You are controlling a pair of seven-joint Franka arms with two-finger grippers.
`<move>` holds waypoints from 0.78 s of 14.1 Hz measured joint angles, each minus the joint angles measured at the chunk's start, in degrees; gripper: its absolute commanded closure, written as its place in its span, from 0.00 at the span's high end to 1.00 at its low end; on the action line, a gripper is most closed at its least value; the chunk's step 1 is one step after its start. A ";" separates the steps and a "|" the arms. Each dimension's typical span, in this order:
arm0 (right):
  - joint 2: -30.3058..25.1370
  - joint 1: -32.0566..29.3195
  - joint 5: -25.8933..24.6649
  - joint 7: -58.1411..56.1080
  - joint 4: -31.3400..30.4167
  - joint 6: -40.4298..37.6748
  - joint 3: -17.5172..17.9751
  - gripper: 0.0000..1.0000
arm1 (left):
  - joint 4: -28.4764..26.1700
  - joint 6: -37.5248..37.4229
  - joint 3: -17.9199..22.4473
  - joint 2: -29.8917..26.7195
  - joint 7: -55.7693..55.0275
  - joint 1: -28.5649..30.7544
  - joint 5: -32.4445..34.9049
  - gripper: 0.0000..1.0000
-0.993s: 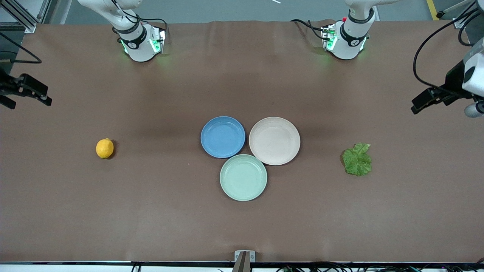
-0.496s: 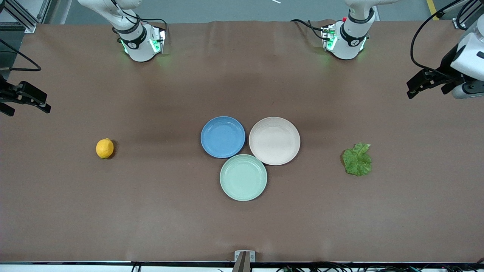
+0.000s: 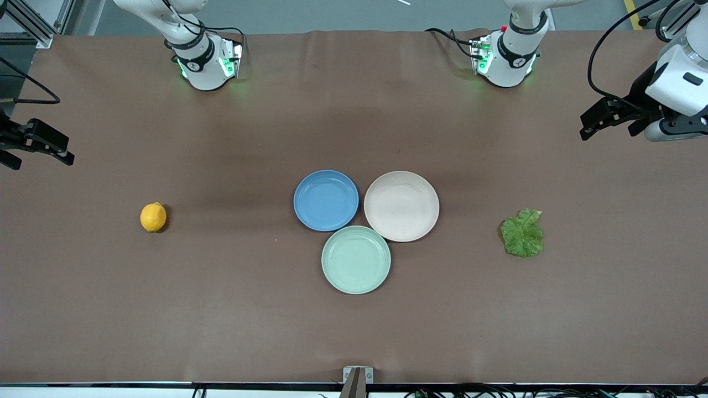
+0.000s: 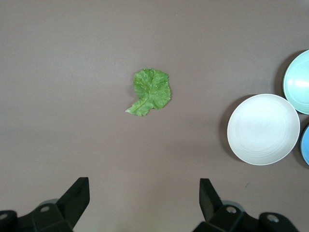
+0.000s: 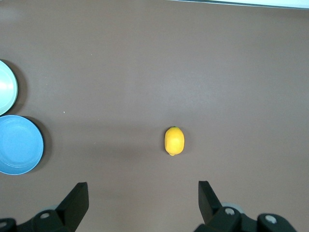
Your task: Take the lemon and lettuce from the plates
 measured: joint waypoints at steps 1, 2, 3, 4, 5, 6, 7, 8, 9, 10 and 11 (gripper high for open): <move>0.00 0.00 0.00 0.00 0.00 -0.27 0.00 1.00 | 0.03 -0.06 0.11 0.00 0.00 0.02 0.00 1.00; 0.00 0.00 -0.01 0.00 0.00 -0.78 0.00 1.00 | 0.06 -0.07 0.17 0.00 0.00 0.06 0.00 1.00; 0.00 0.00 -0.02 0.00 0.00 -1.34 0.00 1.00 | 0.17 -0.08 0.21 0.00 0.00 0.10 0.00 1.00; 0.00 0.00 -0.02 0.00 0.00 -1.79 0.00 1.00 | 0.39 -0.14 0.28 0.00 0.00 0.11 0.08 1.00; 0.00 0.00 -0.03 0.00 0.00 -2.02 -0.02 1.00 | 0.61 -0.24 0.32 0.00 0.00 0.12 0.68 1.00; 0.00 0.00 -0.03 0.00 0.00 -2.12 -0.05 1.00 | 0.77 -0.32 0.31 0.00 0.00 0.12 1.66 1.00; 0.00 0.00 -0.03 0.00 0.00 -2.13 -0.09 1.00 | 0.89 -0.37 0.31 0.00 0.00 0.12 2.22 1.00; 0.00 0.00 -0.03 0.00 0.00 -2.14 -0.12 1.00 | 1.00 -0.41 0.31 0.00 0.00 0.12 2.41 1.00; 0.00 -0.01 -0.03 0.00 0.00 -2.14 -0.15 1.00 | 1.08 -0.44 0.31 0.00 0.00 0.12 2.46 1.00; 0.00 -0.01 -0.03 0.00 0.00 -2.15 -0.17 1.00 | 1.13 -0.55 0.29 0.00 0.00 0.11 2.46 1.00; 0.00 -0.01 -0.03 0.00 0.00 -2.18 -0.18 1.00 | 1.17 -0.84 0.29 0.00 0.01 0.11 2.46 1.00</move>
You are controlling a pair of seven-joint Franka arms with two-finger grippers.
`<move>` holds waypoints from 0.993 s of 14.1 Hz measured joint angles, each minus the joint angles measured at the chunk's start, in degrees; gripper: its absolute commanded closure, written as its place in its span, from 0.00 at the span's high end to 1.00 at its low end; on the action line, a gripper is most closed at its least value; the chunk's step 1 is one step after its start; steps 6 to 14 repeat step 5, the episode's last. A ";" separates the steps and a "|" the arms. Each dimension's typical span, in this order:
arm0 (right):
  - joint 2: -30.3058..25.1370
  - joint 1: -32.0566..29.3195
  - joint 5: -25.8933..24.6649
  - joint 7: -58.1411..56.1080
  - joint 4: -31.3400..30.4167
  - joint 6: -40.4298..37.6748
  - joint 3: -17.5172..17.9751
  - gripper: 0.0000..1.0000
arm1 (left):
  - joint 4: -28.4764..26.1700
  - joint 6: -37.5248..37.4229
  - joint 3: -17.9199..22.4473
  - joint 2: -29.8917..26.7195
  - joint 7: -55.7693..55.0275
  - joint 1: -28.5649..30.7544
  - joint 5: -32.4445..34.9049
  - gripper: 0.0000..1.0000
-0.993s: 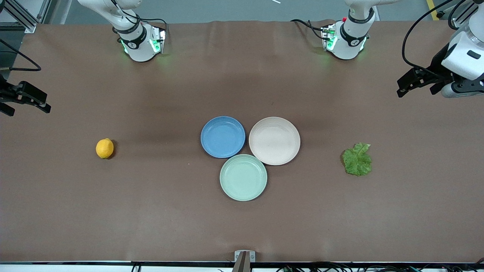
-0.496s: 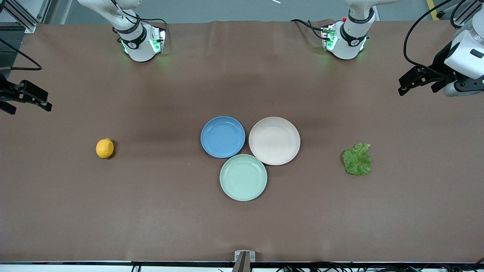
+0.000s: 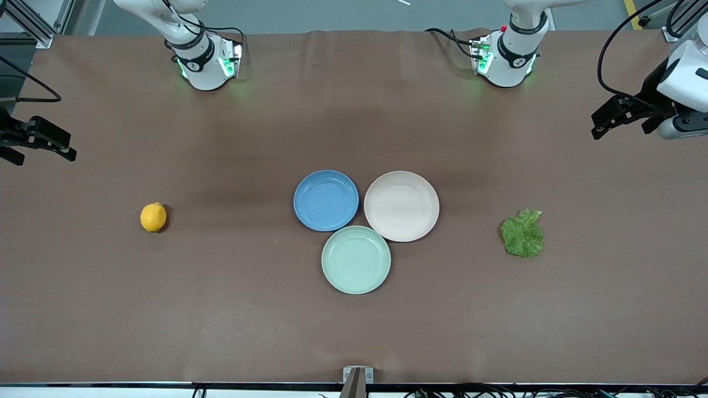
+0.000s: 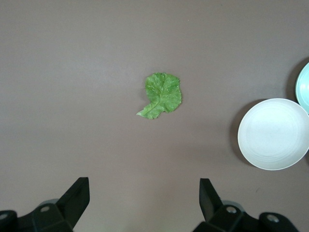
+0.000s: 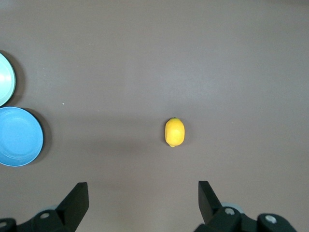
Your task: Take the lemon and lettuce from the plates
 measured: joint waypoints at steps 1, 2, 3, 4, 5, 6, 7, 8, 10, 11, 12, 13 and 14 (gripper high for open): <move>0.00 0.00 0.00 0.00 0.00 -0.01 -0.01 1.00 | 0.00 -0.25 0.00 0.01 0.03 0.00 0.00 1.00; 0.00 0.00 0.00 0.00 0.00 -0.01 -0.01 1.00 | 0.00 -0.42 -0.01 0.03 0.05 0.00 0.00 1.00; 0.00 0.00 0.00 0.00 0.00 -0.01 -0.02 1.00 | 0.01 -0.51 -0.02 0.04 0.06 0.00 0.00 1.00; 0.00 0.00 0.00 0.00 0.00 -0.01 -0.02 1.00 | 0.04 -0.56 -0.02 0.04 0.06 0.00 0.00 1.00; 0.00 0.00 0.00 0.00 0.00 -0.01 -0.02 1.00 | 0.11 -0.58 -0.02 0.04 0.06 0.00 0.00 1.00; 0.00 0.00 0.00 0.00 0.00 -0.01 -0.02 1.00 | 0.11 -0.58 -0.02 0.04 0.06 0.00 0.00 1.00; 0.00 0.00 0.00 0.00 0.00 -0.01 -0.02 1.00 | 0.11 -0.58 -0.02 0.04 0.06 0.00 0.00 1.00; 0.00 0.00 0.00 0.00 0.00 -0.01 -0.02 1.00 | 0.11 -0.58 -0.02 0.04 0.06 0.00 0.00 1.00; 0.00 0.00 0.00 0.00 0.00 -0.01 -0.02 1.00 | 0.11 -0.58 -0.02 0.04 0.06 0.00 0.00 1.00; 0.00 0.00 0.00 0.00 0.00 -0.01 -0.02 1.00 | 0.11 -0.58 -0.02 0.04 0.06 0.00 0.00 1.00; 0.00 0.00 0.00 0.00 0.00 -0.01 -0.02 1.00 | 0.11 -0.58 -0.02 0.04 0.06 0.00 0.00 1.00; 0.00 0.00 0.00 0.00 0.00 -0.01 -0.02 1.00 | 0.11 -0.58 -0.02 0.04 0.06 0.00 0.00 1.00; 0.00 0.00 0.00 0.00 0.00 -0.01 -0.02 1.00 | 0.11 -0.58 -0.02 0.04 0.06 0.00 0.00 1.00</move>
